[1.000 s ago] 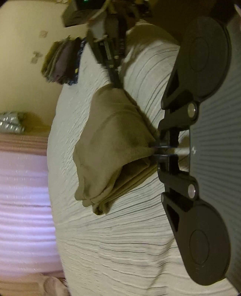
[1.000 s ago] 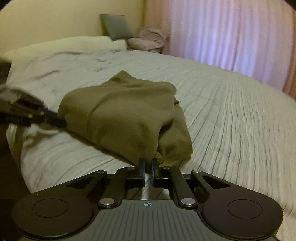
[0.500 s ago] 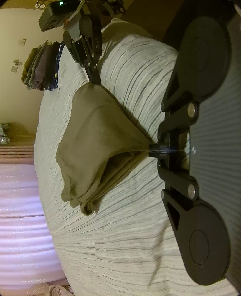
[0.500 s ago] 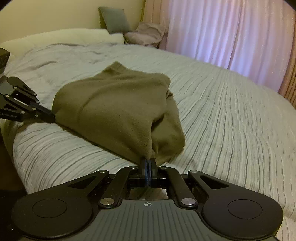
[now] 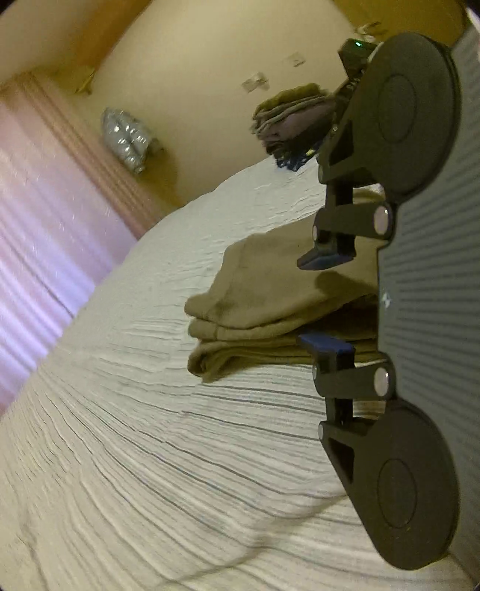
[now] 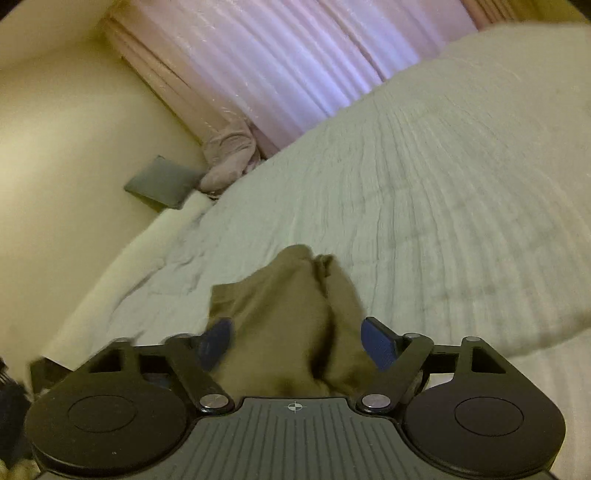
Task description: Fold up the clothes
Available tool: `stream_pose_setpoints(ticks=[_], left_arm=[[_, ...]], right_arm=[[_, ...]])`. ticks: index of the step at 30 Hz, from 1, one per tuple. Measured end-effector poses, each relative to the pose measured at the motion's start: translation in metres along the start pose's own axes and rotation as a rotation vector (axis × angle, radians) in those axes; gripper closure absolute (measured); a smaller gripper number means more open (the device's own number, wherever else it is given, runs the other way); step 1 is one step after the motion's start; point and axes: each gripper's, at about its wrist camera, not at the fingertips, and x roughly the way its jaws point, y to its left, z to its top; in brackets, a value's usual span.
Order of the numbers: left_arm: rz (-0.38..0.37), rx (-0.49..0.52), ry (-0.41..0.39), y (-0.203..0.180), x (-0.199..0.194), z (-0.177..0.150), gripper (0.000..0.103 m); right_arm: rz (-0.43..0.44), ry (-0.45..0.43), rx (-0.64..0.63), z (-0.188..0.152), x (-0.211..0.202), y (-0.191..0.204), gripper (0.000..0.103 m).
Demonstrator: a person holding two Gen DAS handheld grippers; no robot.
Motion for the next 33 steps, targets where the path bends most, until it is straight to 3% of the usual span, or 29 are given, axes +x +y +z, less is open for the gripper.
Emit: stream_pose_setpoints(ticks=[1, 2, 4, 6, 7, 8, 13, 15, 19, 20, 21, 22, 23, 24, 30, 33], left_arm=[[-0.011, -0.018, 0.003, 0.001, 0.003, 0.001, 0.071], [-0.016, -0.034, 0.006, 0.002, 0.007, 0.002, 0.073], [-0.016, -0.041, 0.01, 0.004, 0.015, 0.004, 0.075], [-0.017, -0.034, 0.008, 0.006, 0.021, 0.006, 0.1], [-0.013, -0.013, -0.006, 0.005, 0.022, 0.006, 0.1], [-0.008, 0.01, -0.022, 0.004, 0.022, 0.005, 0.1], [0.024, 0.122, -0.061, 0.004, 0.022, -0.003, 0.1], [0.026, 0.121, -0.059, 0.007, 0.022, -0.006, 0.1], [0.06, 0.215, -0.026, -0.008, 0.022, -0.007, 0.099], [0.053, 0.211, -0.018, -0.01, 0.02, -0.003, 0.096], [0.037, 0.187, -0.024, -0.009, 0.017, 0.003, 0.09], [0.021, 0.162, -0.031, -0.008, 0.013, 0.008, 0.085], [0.01, 0.137, -0.047, -0.006, 0.009, 0.015, 0.074], [0.005, 0.115, -0.063, -0.005, 0.008, 0.022, 0.069], [0.06, 0.133, -0.061, -0.007, 0.039, 0.056, 0.07], [0.073, 0.177, -0.058, -0.008, 0.054, 0.06, 0.074]], right_arm=[[-0.007, 0.017, 0.022, 0.002, 0.008, -0.001, 0.035], [-0.013, 0.035, 0.035, 0.004, 0.015, -0.002, 0.056], [-0.048, 0.074, 0.076, 0.005, 0.029, -0.007, 0.06], [-0.051, 0.093, 0.087, 0.005, 0.04, -0.012, 0.062], [-0.044, 0.094, 0.088, 0.005, 0.043, -0.014, 0.094], [-0.037, 0.091, 0.086, 0.005, 0.045, -0.015, 0.099], [-0.086, 0.029, -0.024, 0.002, 0.042, -0.008, 0.1], [-0.107, 0.03, -0.026, -0.006, 0.042, -0.011, 0.1], [-0.111, 0.049, -0.056, -0.01, 0.044, -0.009, 0.099], [-0.103, 0.067, -0.067, -0.007, 0.044, -0.007, 0.095], [-0.094, 0.084, -0.074, -0.004, 0.043, -0.004, 0.083], [-0.081, 0.088, -0.074, 0.0, 0.041, -0.003, 0.053], [-0.059, 0.066, -0.069, 0.005, 0.036, -0.003, 0.035], [-0.034, 0.042, -0.056, 0.011, 0.033, -0.003, 0.035], [0.011, 0.051, -0.023, 0.045, 0.062, -0.005, 0.036], [0.022, 0.082, -0.019, 0.056, 0.088, -0.005, 0.056]])
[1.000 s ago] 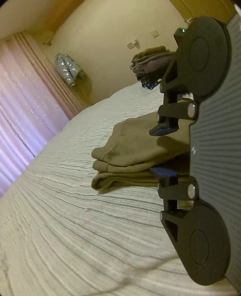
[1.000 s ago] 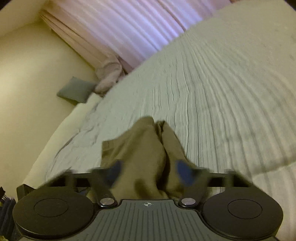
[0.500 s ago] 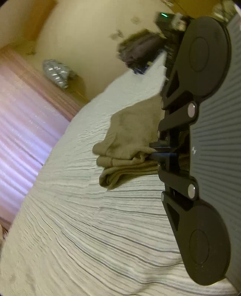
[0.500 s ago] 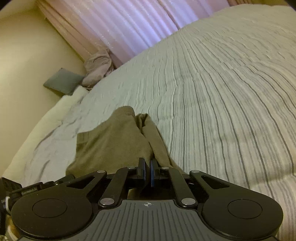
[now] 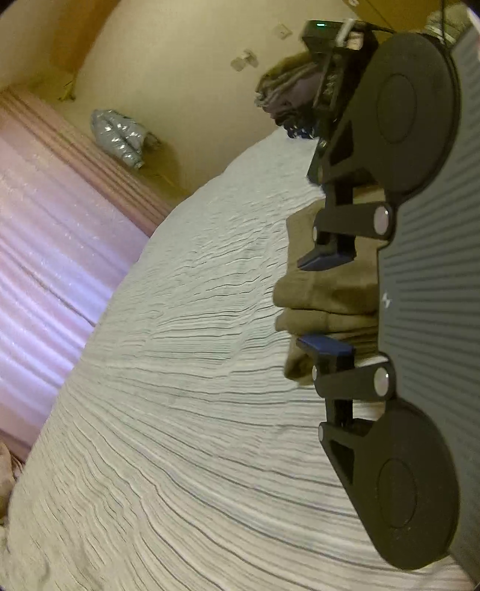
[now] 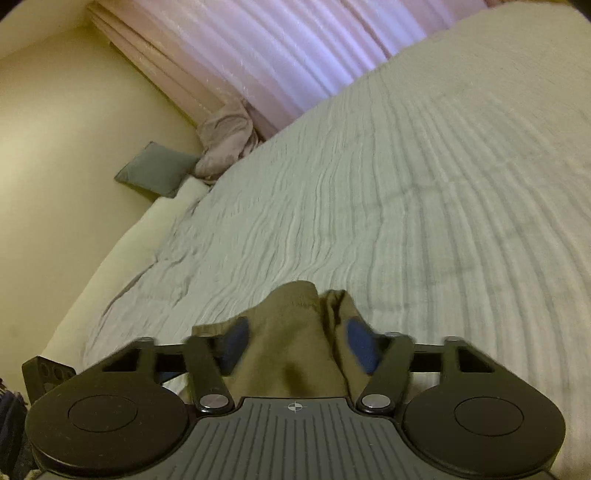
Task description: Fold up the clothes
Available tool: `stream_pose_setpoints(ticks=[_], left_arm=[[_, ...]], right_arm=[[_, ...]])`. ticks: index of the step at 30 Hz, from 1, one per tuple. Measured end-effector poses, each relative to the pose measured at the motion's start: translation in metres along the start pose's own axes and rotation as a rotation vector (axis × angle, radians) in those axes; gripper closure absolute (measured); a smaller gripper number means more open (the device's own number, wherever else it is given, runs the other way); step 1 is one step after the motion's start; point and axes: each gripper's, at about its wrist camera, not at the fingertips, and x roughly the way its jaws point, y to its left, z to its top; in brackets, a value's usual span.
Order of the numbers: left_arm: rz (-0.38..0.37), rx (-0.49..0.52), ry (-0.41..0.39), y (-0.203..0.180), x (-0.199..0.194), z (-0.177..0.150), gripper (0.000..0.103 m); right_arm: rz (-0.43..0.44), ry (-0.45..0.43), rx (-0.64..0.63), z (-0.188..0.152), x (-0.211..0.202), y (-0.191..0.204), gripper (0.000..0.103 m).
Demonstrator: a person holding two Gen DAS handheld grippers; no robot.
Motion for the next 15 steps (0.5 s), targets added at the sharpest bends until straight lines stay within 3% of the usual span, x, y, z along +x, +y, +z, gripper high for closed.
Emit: stream_pose_setpoints(ticks=[3, 4, 5, 6, 10, 14, 15], left_arm=[[0.008, 0.028, 0.018, 0.0, 0.013, 0.001, 0.089], [-0.005, 0.034, 0.015, 0.003, 0.013, 0.001, 0.091], [-0.02, 0.04, 0.012, 0.005, 0.013, 0.002, 0.093], [-0.046, 0.046, -0.002, 0.007, 0.01, 0.003, 0.094], [-0.05, 0.106, -0.048, 0.008, 0.008, -0.001, 0.094], [0.053, 0.164, -0.008, 0.003, 0.026, -0.011, 0.09], [0.068, 0.177, -0.009, 0.0, 0.025, -0.01, 0.085]], right_arm=[[0.005, 0.038, 0.018, 0.007, 0.026, -0.003, 0.059], [0.004, 0.048, 0.017, 0.008, 0.033, -0.004, 0.079], [0.0, 0.052, 0.005, 0.009, 0.038, -0.005, 0.09], [0.003, 0.05, -0.014, 0.008, 0.04, -0.005, 0.093], [0.021, 0.0, -0.096, 0.004, 0.038, 0.001, 0.096], [-0.062, 0.038, -0.121, -0.008, 0.056, 0.0, 0.095], [-0.075, 0.041, -0.111, -0.01, 0.058, -0.001, 0.092]])
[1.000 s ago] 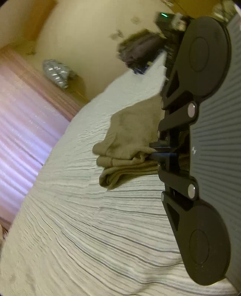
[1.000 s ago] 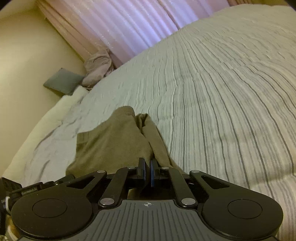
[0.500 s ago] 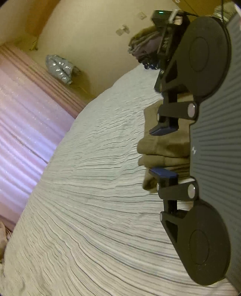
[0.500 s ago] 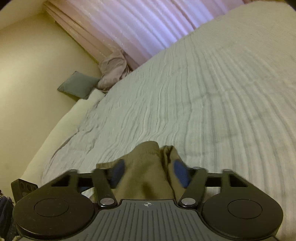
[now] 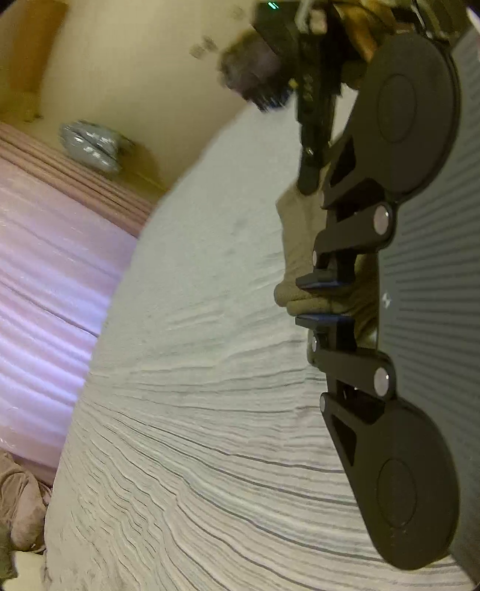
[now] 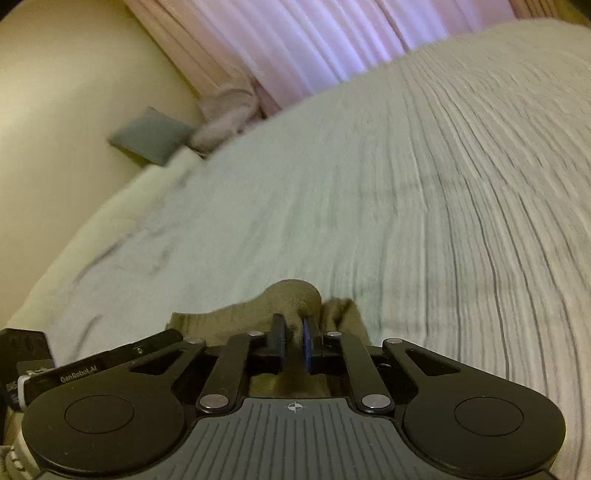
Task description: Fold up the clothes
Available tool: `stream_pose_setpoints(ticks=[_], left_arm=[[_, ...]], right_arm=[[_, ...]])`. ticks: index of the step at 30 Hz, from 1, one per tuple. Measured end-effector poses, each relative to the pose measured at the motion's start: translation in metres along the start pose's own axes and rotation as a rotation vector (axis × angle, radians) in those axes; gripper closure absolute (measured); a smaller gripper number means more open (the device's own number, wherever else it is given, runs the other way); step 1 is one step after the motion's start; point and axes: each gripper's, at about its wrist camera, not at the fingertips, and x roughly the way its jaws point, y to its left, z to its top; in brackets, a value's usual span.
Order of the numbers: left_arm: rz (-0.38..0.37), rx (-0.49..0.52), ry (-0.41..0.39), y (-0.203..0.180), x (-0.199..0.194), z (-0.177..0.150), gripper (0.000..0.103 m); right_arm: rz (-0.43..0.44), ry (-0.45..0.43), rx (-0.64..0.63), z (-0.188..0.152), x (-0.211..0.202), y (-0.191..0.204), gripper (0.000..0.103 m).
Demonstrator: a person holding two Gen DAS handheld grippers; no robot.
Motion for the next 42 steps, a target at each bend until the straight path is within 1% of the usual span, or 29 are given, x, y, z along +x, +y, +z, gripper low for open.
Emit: stream_pose_setpoints(ticks=[1, 2, 3, 4, 5, 6, 9, 10, 11, 13, 14, 15, 17, 18, 19, 20, 21, 22, 23, 25, 26, 28, 31, 32, 33, 34, 37, 39, 42], left_arm=[[0.027, 0.016, 0.0, -0.003, -0.003, 0.002, 0.082], [0.056, 0.033, 0.001, -0.007, -0.006, 0.005, 0.076], [0.086, 0.052, 0.001, -0.011, -0.012, 0.007, 0.075], [0.112, 0.064, 0.001, -0.015, -0.019, 0.009, 0.076], [0.125, 0.072, -0.003, -0.021, -0.029, 0.011, 0.085], [0.136, 0.08, -0.007, -0.028, -0.039, 0.013, 0.091], [0.062, 0.125, -0.01, -0.056, -0.073, 0.003, 0.094], [0.028, 0.154, 0.008, -0.067, -0.081, -0.006, 0.095], [0.003, 0.174, 0.024, -0.075, -0.088, -0.015, 0.097], [-0.04, 0.192, 0.072, -0.085, -0.097, -0.038, 0.097], [-0.039, 0.186, 0.102, -0.087, -0.095, -0.048, 0.097], [-0.01, 0.177, 0.115, -0.084, -0.092, -0.055, 0.097], [0.036, 0.154, 0.118, -0.079, -0.094, -0.062, 0.098], [0.033, 0.139, 0.093, -0.079, -0.104, -0.06, 0.098], [0.028, 0.124, 0.067, -0.079, -0.115, -0.056, 0.097], [0.027, 0.111, 0.045, -0.079, -0.124, -0.053, 0.095], [0.017, 0.096, 0.038, -0.077, -0.134, -0.054, 0.088], [0.003, 0.084, 0.042, -0.073, -0.139, -0.053, 0.083], [-0.008, 0.068, 0.053, -0.07, -0.144, -0.058, 0.077], [-0.022, 0.034, 0.085, -0.072, -0.143, -0.064, 0.076], [-0.021, 0.019, 0.097, -0.07, -0.14, -0.068, 0.076], [-0.009, -0.006, 0.105, -0.065, -0.132, -0.072, 0.076], [-0.03, -0.011, 0.107, -0.062, -0.121, -0.074, 0.083], [-0.039, -0.009, 0.109, -0.062, -0.116, -0.074, 0.1], [-0.042, -0.004, 0.106, -0.061, -0.113, -0.074, 0.101], [-0.043, 0.0, 0.103, -0.061, -0.111, -0.074, 0.102], [-0.06, 0.017, 0.094, -0.056, -0.114, -0.071, 0.102], [-0.066, 0.042, 0.103, -0.053, -0.118, -0.07, 0.102], [-0.07, 0.089, 0.12, -0.051, -0.118, -0.072, 0.102]], right_arm=[[-0.024, 0.005, 0.006, -0.001, 0.0, 0.0, 0.071], [-0.076, 0.004, -0.005, 0.0, -0.003, 0.003, 0.044], [-0.136, -0.015, -0.037, 0.0, -0.009, 0.008, 0.039], [-0.17, -0.046, -0.076, -0.002, -0.02, 0.014, 0.04], [-0.184, -0.074, -0.106, -0.003, -0.031, 0.022, 0.04], [-0.195, -0.105, -0.138, -0.006, -0.043, 0.03, 0.04], [-0.198, -0.193, -0.232, -0.028, -0.089, 0.056, 0.041], [-0.188, -0.204, -0.258, -0.039, -0.102, 0.065, 0.049], [-0.175, -0.203, -0.277, -0.052, -0.111, 0.073, 0.06], [-0.149, -0.177, -0.309, -0.079, -0.125, 0.085, 0.063], [-0.142, -0.15, -0.326, -0.092, -0.126, 0.089, 0.063], [-0.149, -0.121, -0.338, -0.103, -0.123, 0.091, 0.063], [-0.212, -0.061, -0.341, -0.12, -0.11, 0.086, 0.064], [-0.267, -0.047, -0.332, -0.123, -0.106, 0.081, 0.064], [-0.297, -0.045, -0.323, -0.124, -0.109, 0.077, 0.063], [-0.288, -0.062, -0.317, -0.124, -0.119, 0.076, 0.063], [-0.257, -0.087, -0.314, -0.126, -0.131, 0.076, 0.063], [-0.224, -0.102, -0.315, -0.129, -0.141, 0.076, 0.063], [-0.202, -0.096, -0.321, -0.134, -0.146, 0.075, 0.063], [-0.199, -0.061, -0.344, -0.143, -0.147, 0.074, 0.063], [-0.216, -0.046, -0.354, -0.145, -0.144, 0.073, 0.063], [-0.222, -0.047, -0.35, -0.146, -0.143, 0.069, 0.063], [-0.202, -0.076, -0.337, -0.142, -0.144, 0.06, 0.063], [-0.197, -0.073, -0.34, -0.14, -0.142, 0.058, 0.064], [-0.191, -0.069, -0.342, -0.138, -0.139, 0.057, 0.066], [-0.183, -0.067, -0.345, -0.135, -0.137, 0.055, 0.1], [-0.173, -0.084, -0.371, -0.125, -0.132, 0.051, 0.101], [-0.199, -0.094, -0.394, -0.123, -0.136, 0.051, 0.102], [-0.222, -0.08, -0.4, -0.122, -0.136, 0.051, 0.102]])
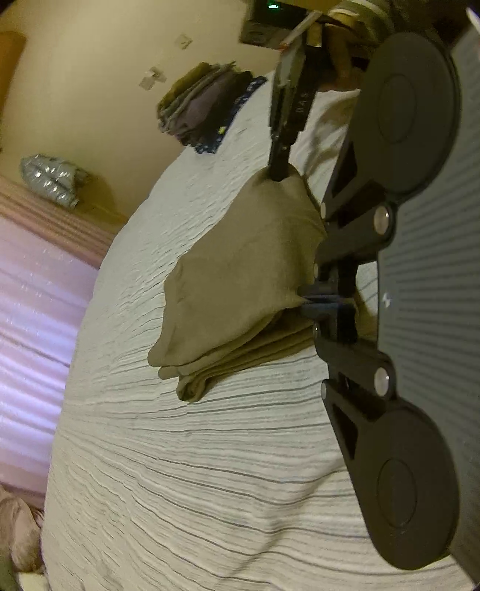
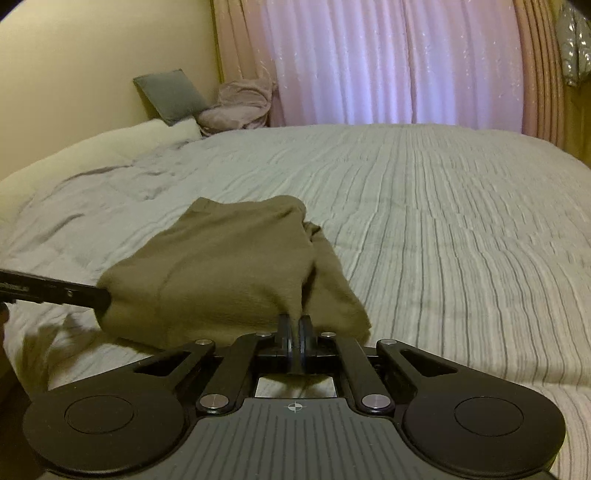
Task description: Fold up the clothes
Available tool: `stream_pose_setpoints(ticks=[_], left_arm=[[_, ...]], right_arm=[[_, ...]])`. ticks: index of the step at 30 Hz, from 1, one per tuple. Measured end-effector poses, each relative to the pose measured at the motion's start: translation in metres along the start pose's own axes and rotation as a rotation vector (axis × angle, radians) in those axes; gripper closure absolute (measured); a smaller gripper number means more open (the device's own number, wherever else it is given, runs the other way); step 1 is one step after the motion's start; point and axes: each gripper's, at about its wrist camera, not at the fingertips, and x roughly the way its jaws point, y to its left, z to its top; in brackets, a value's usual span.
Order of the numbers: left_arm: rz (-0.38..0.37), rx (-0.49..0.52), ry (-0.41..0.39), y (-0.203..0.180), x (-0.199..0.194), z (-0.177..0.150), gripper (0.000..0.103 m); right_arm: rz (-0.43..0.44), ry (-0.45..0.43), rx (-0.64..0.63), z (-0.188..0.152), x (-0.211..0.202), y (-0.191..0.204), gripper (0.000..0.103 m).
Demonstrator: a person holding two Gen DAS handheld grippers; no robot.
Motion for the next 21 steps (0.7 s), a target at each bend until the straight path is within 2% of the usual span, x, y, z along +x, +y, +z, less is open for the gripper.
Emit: stream_pose_setpoints(ticks=[6, 9, 10, 11, 12, 13, 14, 17, 18, 19, 21], left_arm=[[0.046, 0.072, 0.06, -0.006, 0.007, -0.006, 0.101], [0.066, 0.108, 0.059, -0.016, -0.008, 0.002, 0.103], [0.077, 0.117, 0.045, -0.019, -0.014, 0.008, 0.103], [0.087, 0.122, 0.026, -0.021, -0.02, 0.013, 0.103], [0.083, 0.127, 0.0, -0.023, -0.026, 0.019, 0.103], [0.078, 0.132, -0.027, -0.026, -0.031, 0.024, 0.103], [0.065, 0.141, -0.046, -0.03, -0.032, 0.029, 0.102], [0.024, 0.171, -0.018, -0.04, -0.009, 0.03, 0.098], [0.044, 0.157, 0.017, -0.039, 0.005, 0.026, 0.094], [0.068, 0.141, 0.055, -0.036, 0.019, 0.023, 0.095], [0.105, 0.092, 0.069, -0.033, 0.026, 0.019, 0.095]], right_arm=[[-0.038, 0.049, 0.009, -0.003, 0.012, 0.0, 0.102], [-0.047, 0.088, -0.005, 0.001, 0.008, 0.006, 0.101], [-0.056, 0.092, -0.008, 0.004, 0.003, 0.008, 0.098], [-0.066, 0.07, 0.007, 0.006, -0.003, 0.008, 0.077], [-0.076, 0.049, 0.021, 0.009, -0.009, 0.009, 0.063], [-0.085, 0.027, 0.035, 0.012, -0.016, 0.009, 0.044], [-0.095, 0.005, 0.049, 0.015, -0.022, 0.01, 0.044], [-0.084, -0.046, 0.096, 0.021, -0.031, 0.013, 0.044], [-0.069, -0.047, 0.113, 0.021, -0.027, 0.013, 0.044], [-0.058, -0.032, 0.13, 0.019, -0.019, 0.013, 0.044], [-0.066, 0.014, 0.167, 0.013, -0.001, 0.011, 0.044]])
